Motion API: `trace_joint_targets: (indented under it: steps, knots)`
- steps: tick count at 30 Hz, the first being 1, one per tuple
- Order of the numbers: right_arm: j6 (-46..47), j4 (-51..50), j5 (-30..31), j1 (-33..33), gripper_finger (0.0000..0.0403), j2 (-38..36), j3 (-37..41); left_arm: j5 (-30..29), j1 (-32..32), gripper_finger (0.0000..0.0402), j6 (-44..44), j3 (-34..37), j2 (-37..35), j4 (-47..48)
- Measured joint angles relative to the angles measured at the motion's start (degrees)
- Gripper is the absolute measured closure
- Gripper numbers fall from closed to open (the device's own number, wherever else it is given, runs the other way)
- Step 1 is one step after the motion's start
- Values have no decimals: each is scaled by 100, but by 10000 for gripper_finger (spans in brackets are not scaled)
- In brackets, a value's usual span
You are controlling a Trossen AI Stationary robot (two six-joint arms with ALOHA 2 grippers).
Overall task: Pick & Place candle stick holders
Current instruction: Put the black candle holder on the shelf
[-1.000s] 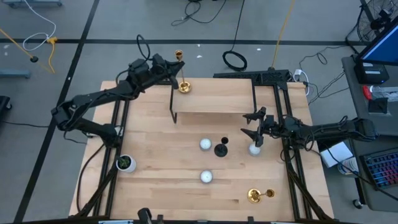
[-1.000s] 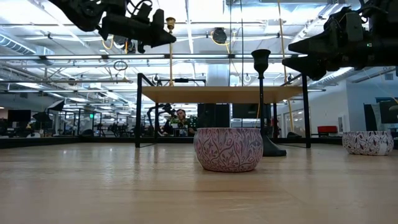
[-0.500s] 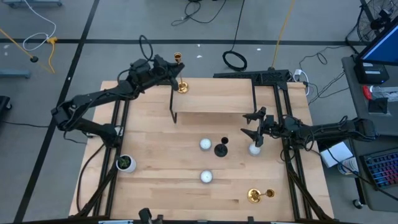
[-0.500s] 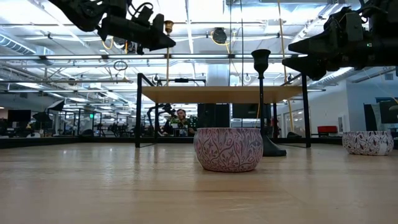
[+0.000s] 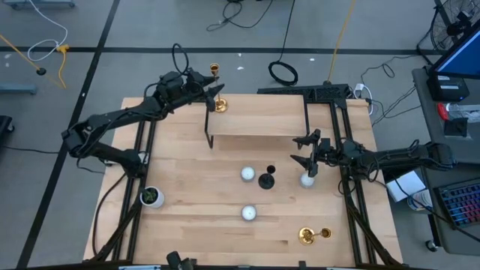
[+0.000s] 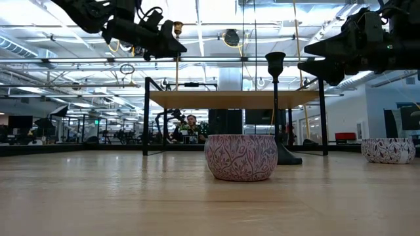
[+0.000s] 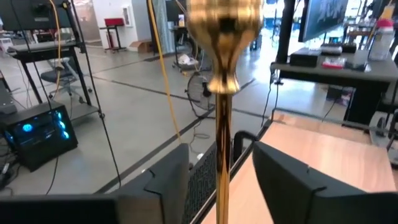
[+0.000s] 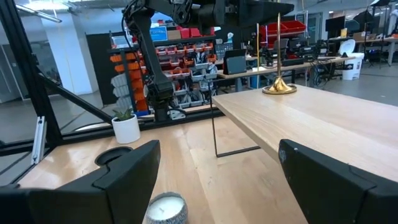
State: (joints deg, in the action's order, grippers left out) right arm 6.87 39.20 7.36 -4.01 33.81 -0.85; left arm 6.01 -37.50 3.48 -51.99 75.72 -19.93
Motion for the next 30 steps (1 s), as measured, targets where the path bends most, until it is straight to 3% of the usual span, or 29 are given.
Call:
trace_joint_targets:
  steps: [7, 15, 21, 26, 30]
  knots:
    - [166, -109, -55, 0, 78, 3, -1, -3, 60, 179, 440, 0, -495, 801]
    - [163, -213, -1203, 98, 78, 98, 0, 1, 364, 179, 528, 0, -1694, 2361]
    - [198, 165, -1019, 544, 78, 575, -2, 88, 828, 179, 514, 0, -2553, 3032]
    - [92, 392, -993, 881, 78, 1139, -86, 772, 1280, 179, 321, 0, -3100, 3187]
    - [96, 388, -504, 1108, 78, 1736, -320, 939, 1619, 179, 197, 0, -3382, 3233]
